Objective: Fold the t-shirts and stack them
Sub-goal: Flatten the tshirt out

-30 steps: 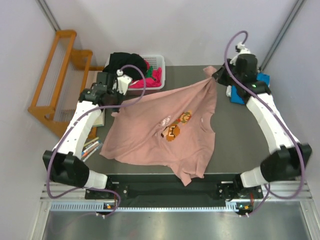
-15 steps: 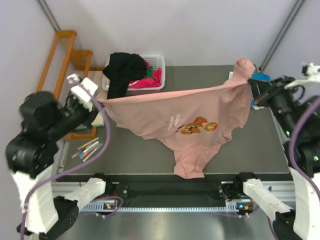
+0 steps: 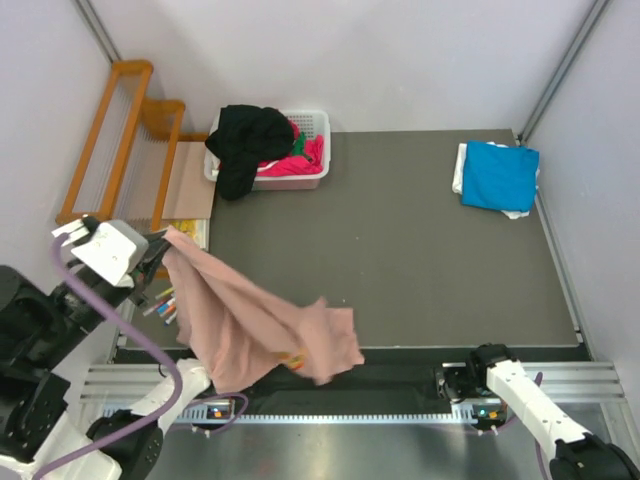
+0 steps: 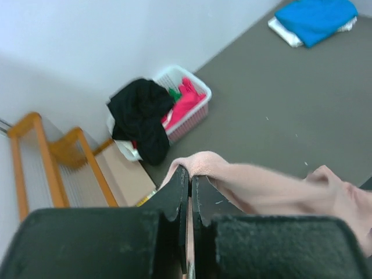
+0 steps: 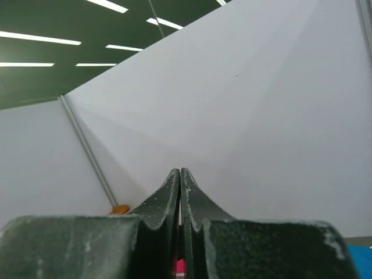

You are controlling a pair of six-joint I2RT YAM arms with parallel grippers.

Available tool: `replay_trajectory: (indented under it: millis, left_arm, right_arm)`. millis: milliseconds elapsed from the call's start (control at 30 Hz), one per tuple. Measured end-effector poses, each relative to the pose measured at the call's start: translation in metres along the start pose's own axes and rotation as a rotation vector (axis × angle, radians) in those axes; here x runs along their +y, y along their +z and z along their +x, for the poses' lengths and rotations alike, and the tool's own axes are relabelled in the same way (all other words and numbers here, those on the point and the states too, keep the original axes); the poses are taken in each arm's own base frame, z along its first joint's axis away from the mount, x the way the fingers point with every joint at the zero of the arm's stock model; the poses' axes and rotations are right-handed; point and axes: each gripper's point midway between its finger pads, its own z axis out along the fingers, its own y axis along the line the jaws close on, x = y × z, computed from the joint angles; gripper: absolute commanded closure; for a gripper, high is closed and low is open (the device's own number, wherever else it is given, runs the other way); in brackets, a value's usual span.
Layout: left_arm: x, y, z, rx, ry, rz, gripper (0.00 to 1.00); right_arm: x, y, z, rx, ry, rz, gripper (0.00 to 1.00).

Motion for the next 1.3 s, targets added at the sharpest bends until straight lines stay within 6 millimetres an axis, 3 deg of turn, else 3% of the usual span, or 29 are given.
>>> replay_trajectory:
  millis: [67,133,167,233,400,433,467,533,567,667,900,967,1100,1300]
  left_arm:
    - [-0.003,0.006,0.015,0.044,-0.015,0.018,1.0]
    - [-0.006,0.016,0.034,0.099,-0.03,0.038,1.0]
    - [-0.008,0.021,0.044,0.127,-0.041,0.051,1.0]
    - [-0.01,0.029,0.058,0.173,-0.06,0.07,1.0]
    - [-0.011,0.036,0.069,0.201,-0.073,0.081,1.0]
    - [-0.011,0.036,0.069,0.199,-0.072,0.08,1.0]
    - [-0.012,0.036,0.07,0.201,-0.072,0.081,1.0]
    - [-0.012,0.037,0.072,0.204,-0.074,0.081,1.0]
    - [-0.012,0.038,0.074,0.206,-0.075,0.081,1.0]
    - [-0.011,0.045,0.084,0.224,-0.08,0.079,1.0]
    - [-0.011,0.072,0.124,0.313,-0.123,0.084,1.0]
    - [-0.011,0.078,0.138,0.348,-0.143,0.078,1.0]
    - [-0.004,0.087,0.152,0.384,-0.167,0.039,1.0]
    - [0.009,0.097,0.158,0.406,-0.186,-0.025,1.0]
  right_arm:
    - [-0.003,0.001,0.005,0.004,0.002,0.008,1.0]
    - [-0.011,0.01,0.03,0.056,0.005,0.026,1.0]
    - [-0.018,0.017,0.053,0.108,0.01,0.04,1.0]
    - [-0.034,0.03,0.111,0.245,0.019,0.069,0.96]
    - [-0.077,0.042,0.294,0.738,0.062,0.132,0.5]
    - [-0.086,0.035,0.333,0.835,0.072,0.145,0.43]
    - [-0.094,0.02,0.375,0.949,0.081,0.165,0.29]
    - [-0.103,-0.028,0.442,1.169,0.086,0.196,0.21]
    - [-0.1,-0.053,0.463,1.265,0.084,0.191,0.21]
    - [-0.057,-0.101,0.489,1.439,0.076,0.034,0.21]
    - [0.056,-0.166,0.513,1.62,-0.013,-0.373,0.14]
    - [0.08,-0.182,0.514,1.643,-0.032,-0.457,0.2]
    - [0.11,-0.202,0.517,1.665,-0.065,-0.556,0.2]
    - [0.137,-0.238,0.55,1.756,-0.192,-0.649,0.2]
